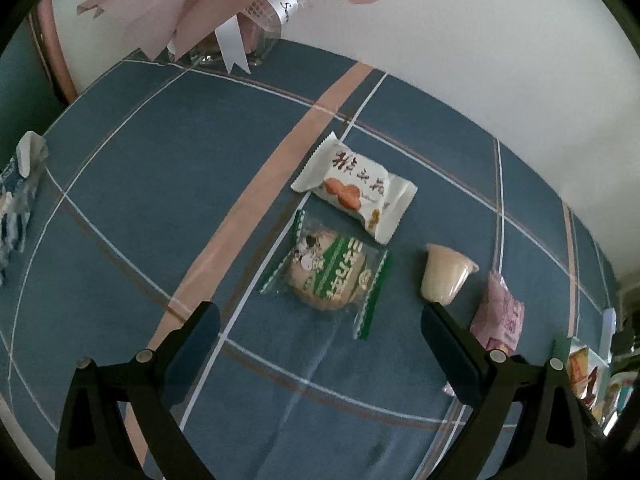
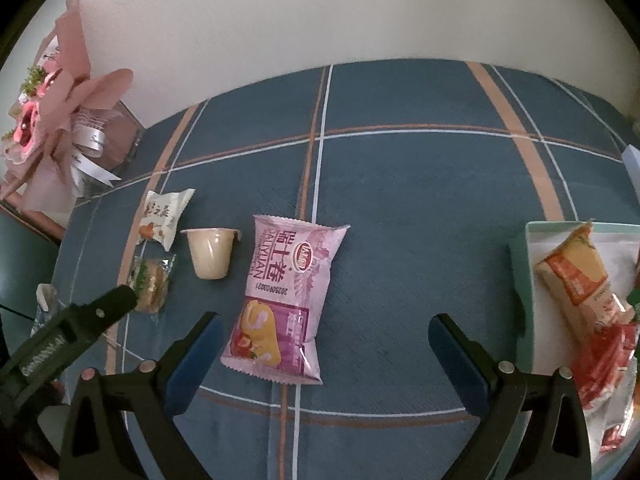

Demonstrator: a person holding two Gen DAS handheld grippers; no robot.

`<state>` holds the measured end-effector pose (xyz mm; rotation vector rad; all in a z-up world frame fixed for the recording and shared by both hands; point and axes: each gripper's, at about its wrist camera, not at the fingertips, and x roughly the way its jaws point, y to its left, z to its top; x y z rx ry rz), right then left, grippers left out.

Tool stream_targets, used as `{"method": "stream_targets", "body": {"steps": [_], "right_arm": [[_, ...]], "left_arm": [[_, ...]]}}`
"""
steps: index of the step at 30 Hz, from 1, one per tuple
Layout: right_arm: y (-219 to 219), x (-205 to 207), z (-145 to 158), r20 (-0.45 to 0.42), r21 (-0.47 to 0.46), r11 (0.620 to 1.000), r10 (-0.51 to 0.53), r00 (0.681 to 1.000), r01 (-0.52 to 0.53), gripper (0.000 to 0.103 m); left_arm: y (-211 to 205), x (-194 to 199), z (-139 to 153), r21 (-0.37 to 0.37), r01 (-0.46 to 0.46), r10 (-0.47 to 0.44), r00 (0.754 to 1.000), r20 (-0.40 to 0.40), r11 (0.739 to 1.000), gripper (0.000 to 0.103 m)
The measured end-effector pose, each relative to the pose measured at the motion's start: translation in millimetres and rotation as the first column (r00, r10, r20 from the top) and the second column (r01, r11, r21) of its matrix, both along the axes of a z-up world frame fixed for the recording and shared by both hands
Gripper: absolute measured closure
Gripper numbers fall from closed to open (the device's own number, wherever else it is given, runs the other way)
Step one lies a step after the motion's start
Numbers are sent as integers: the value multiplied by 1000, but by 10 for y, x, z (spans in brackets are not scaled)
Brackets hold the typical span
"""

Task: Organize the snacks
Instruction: 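Move both tools back toward the remaining snacks on the table, then grasp green-wrapped round biscuit with left tool while right tool grasps pink PAIYUAN bag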

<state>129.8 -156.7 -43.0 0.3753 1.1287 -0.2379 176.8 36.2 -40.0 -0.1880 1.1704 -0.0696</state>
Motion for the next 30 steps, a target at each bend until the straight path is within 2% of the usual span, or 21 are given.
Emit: {"method": "stream_targets", "body": {"steps": [4, 7, 11, 14, 17, 20, 26, 27, 29, 30], "right_arm": [[-7, 59, -63, -9, 1, 1000, -2, 1000, 2, 0], [0, 105, -109, -15, 10, 1000, -1, 1000, 1, 0], [37, 163, -144, -23, 3, 1000, 11, 1000, -11, 2], [26, 198, -160, -27, -14, 1000, 8, 1000, -9, 8], [21, 237, -190, -28, -13, 1000, 13, 1000, -13, 10], [10, 261, -219, -32, -14, 1000, 21, 999, -21, 18], [4, 316, -268, -36, -35, 999, 20, 999, -22, 27], [11, 326, -273, -37, -38, 999, 21, 999, -22, 29], [18, 326, -271, -37, -47, 999, 26, 999, -28, 32], [16, 326, -271, -39, -52, 998, 28, 999, -30, 35]], "left_arm": [[44, 48, -32, -39, -14, 14, 1000, -2, 999, 3], [-6, 57, 5, -80, 13, -12, 1000, 17, 997, 3], [-90, 103, 19, -61, 38, -36, 999, 40, 997, 3], [-86, 141, -1, -49, 46, -44, 998, 41, 998, 3], [-88, 201, -19, 2, 53, -53, 997, 59, 999, 3], [-63, 288, -93, 22, 66, -67, 996, 55, 998, 3], [-75, 395, -242, 73, 110, -114, 993, 45, 991, 4], [-82, 406, -271, 75, 113, -116, 992, 43, 991, 5], [-96, 415, -313, 75, 117, -121, 992, 42, 990, 15], [-105, 425, -334, 74, 119, -123, 991, 43, 990, 16]]}}
